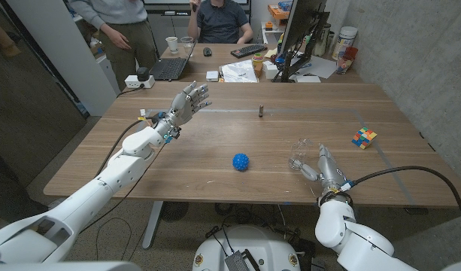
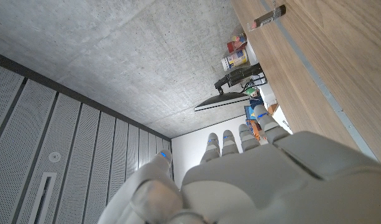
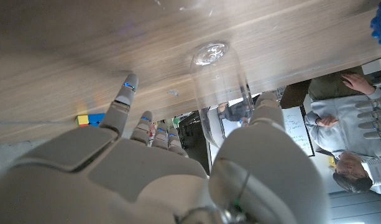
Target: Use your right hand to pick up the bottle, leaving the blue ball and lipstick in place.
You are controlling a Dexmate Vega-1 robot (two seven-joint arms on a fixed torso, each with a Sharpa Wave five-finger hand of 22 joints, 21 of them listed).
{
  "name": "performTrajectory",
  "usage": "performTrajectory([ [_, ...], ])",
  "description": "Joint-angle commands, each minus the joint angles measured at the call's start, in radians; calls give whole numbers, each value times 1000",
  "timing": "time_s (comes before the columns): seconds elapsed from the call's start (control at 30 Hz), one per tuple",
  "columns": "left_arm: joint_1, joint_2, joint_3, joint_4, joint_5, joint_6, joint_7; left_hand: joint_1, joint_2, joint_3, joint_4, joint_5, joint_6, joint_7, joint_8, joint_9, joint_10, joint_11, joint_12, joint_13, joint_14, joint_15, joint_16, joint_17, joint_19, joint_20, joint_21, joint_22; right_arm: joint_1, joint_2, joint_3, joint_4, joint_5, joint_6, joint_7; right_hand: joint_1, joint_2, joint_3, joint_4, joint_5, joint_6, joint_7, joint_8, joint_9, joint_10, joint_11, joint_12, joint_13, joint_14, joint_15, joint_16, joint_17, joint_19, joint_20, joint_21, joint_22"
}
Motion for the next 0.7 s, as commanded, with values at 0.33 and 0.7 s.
performTrajectory([
  [0.33, -19, -1, 1, 29, 2, 3, -10, -9, 67, -4, 0, 5, -7, 4, 5, 2, -5, -9, 6, 5, 1, -4, 7, 1, 7, 5, -2, 5, 15, -18, 30, 148, 163, 391, -1, 16, -25, -37, -1, 26, -30, 13, -4, 6, -28, 9, 2, 6, -17, 21, 1, 6, -55, 17, -21, 0],
  [0.7, -29, -3, 1, 47, 2, 8, -16, -8, 68, -6, 0, 6, -8, 4, 4, 2, -4, -10, 7, 5, 1, -3, 6, 1, 7, 4, -3, 5, 56, -71, 23, 239, 238, 651, 130, 27, -22, -74, 1, 57, -7, 6, 12, 9, 27, 10, 27, 9, 43, 12, 25, 8, -19, 15, 1, 7],
])
